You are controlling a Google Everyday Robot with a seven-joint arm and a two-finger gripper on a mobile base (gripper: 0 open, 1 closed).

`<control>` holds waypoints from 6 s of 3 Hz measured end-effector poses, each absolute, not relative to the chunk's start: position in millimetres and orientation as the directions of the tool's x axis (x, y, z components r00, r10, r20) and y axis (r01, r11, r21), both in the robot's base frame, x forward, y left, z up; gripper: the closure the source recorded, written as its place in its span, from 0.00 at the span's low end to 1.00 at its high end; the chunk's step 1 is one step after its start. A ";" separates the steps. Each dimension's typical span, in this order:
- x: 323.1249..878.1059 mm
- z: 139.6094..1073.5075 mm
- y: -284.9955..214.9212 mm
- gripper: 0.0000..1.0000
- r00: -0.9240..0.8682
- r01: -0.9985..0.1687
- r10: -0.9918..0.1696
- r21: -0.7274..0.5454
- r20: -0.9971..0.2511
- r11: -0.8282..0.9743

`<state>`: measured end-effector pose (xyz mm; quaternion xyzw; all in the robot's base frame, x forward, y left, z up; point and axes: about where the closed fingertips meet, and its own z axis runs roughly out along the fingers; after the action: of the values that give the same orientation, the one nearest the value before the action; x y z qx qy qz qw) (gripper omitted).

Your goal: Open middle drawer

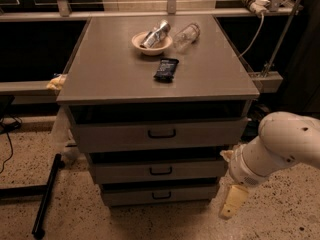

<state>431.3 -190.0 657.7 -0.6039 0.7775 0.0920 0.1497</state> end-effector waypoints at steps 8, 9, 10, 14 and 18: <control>563.6 462.3 -161.9 0.00 0.026 -0.979 -0.891 -0.190 -0.453 0.069; 613.4 441.6 -157.7 0.00 0.007 -0.982 -0.890 -0.172 -0.457 0.081; 613.2 441.5 -157.7 0.00 0.007 -0.982 -0.890 -0.172 -0.457 0.081; 598.6 415.8 -179.5 0.00 -0.006 -0.975 -0.906 -0.199 -0.424 0.099; 560.7 421.5 -196.1 0.00 -0.098 -0.991 -0.923 -0.046 -0.372 0.124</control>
Offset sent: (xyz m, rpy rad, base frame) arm 0.0218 0.0068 -0.0881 0.0430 -0.1929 0.1194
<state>560.7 -196.1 421.5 -0.6528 0.7331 0.1086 0.1570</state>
